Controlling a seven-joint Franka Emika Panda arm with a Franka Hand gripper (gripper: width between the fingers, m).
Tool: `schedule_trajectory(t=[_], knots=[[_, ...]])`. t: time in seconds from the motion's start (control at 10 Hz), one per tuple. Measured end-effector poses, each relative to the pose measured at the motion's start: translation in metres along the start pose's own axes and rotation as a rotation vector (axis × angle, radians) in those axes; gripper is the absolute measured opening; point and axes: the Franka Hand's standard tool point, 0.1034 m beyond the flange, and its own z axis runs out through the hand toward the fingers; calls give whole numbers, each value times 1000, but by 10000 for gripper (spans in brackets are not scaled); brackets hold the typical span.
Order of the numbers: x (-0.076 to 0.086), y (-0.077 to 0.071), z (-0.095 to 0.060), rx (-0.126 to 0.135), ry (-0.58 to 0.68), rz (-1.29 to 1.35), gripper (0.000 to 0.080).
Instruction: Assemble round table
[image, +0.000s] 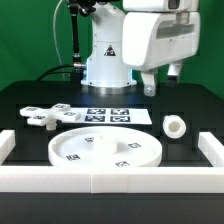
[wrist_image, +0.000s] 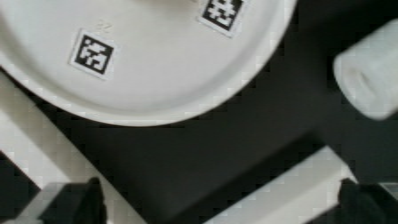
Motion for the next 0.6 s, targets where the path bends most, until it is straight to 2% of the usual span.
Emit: schedule_trajectory(t=[0.1, 0.3, 0.4, 0.6], knots=[[-19, 2, 10, 6, -5, -21, 649], [-41, 13, 29, 4, 1, -88, 649], [-50, 20, 41, 17, -2, -95, 649], [-55, 30, 55, 27, -3, -104, 649]])
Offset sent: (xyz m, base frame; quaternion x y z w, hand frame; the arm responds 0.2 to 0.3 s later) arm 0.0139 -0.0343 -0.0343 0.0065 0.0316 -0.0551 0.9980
